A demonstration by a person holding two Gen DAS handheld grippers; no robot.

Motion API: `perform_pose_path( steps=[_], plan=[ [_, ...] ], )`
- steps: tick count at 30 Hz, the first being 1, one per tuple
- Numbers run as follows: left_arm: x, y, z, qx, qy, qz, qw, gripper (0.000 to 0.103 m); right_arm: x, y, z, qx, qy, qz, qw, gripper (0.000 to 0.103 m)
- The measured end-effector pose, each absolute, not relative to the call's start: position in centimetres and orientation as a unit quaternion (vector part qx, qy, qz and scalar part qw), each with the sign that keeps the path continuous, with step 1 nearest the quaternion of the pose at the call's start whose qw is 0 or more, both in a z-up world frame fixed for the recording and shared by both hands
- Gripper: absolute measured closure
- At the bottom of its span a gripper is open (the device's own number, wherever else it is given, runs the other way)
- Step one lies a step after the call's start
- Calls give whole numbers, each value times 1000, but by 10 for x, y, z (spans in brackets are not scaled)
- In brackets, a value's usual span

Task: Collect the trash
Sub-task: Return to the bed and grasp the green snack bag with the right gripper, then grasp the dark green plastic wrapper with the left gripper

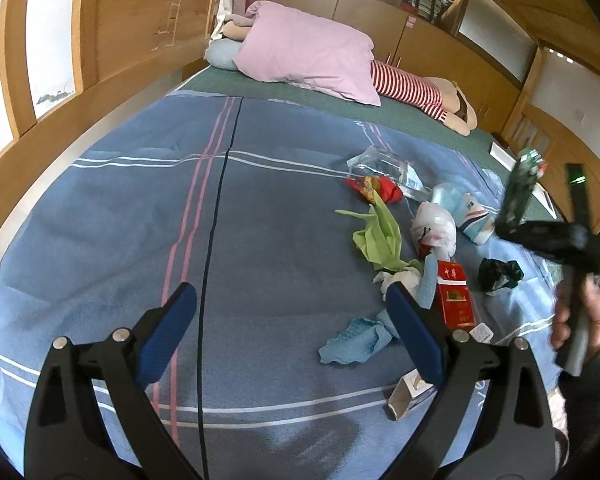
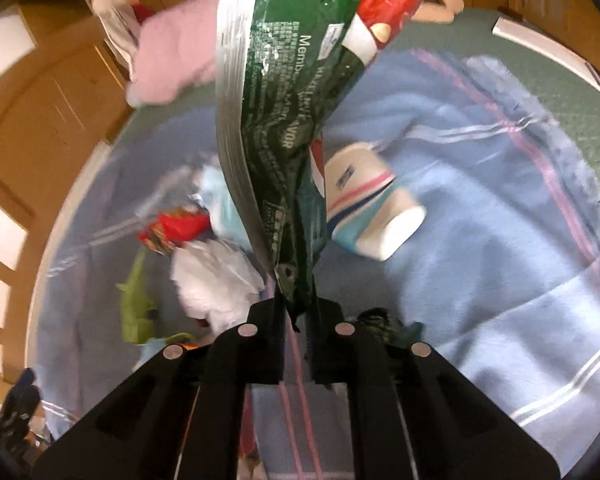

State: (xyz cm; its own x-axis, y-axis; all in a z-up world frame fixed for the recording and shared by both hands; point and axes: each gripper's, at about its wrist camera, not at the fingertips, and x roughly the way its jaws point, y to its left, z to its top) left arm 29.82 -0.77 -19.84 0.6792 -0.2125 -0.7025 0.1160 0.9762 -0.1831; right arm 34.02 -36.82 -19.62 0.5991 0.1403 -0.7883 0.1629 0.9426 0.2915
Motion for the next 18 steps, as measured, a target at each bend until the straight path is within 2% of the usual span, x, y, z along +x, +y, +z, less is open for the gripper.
perform_pose_path(
  steps=[4,8,18],
  plan=[
    [295,-14,-198,-54,388,-109,914,8,303,-382,-176,188,428,-15,884,94],
    [289,-39,-193,-34,384,-147,911,8,258,-395,-180,202,433,-27,878,94],
    [305,-214,-186,52,377,-300,874,5,152,-435,-183,217,423,-62,877,94]
  ],
)
